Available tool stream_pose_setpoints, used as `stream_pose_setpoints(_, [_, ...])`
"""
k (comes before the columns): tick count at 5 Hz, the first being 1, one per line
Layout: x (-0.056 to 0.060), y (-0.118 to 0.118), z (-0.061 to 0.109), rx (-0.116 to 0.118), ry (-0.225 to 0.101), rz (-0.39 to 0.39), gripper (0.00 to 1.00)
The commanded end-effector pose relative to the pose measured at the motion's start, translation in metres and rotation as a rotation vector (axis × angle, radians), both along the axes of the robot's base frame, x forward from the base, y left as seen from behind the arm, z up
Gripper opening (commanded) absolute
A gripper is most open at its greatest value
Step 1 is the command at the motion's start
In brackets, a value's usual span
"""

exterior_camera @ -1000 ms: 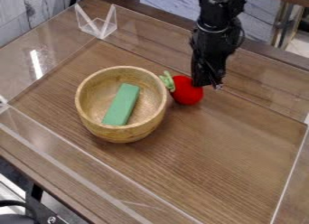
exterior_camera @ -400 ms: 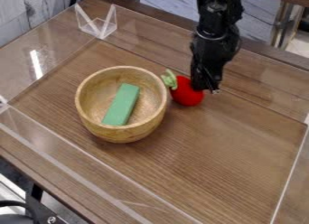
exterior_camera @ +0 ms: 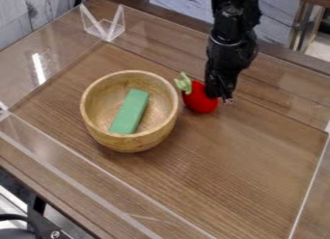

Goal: Move the red fruit to the left

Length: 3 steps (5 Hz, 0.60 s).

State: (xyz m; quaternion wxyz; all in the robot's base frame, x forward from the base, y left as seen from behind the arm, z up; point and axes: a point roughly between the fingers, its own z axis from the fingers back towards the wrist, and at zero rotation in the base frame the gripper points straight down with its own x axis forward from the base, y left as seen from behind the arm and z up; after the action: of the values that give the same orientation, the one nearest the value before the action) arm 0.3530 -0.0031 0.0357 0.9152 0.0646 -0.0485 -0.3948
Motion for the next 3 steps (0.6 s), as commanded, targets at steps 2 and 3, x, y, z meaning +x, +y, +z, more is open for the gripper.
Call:
stream_pose_setpoints(2, [0.0081,0.0055,0.0028,0.017,-0.021,-0.028,0.00])
stream_pose_setpoints(3, [0.0025,0.0009,0.0034,0.024,-0.017,-0.026,0.00])
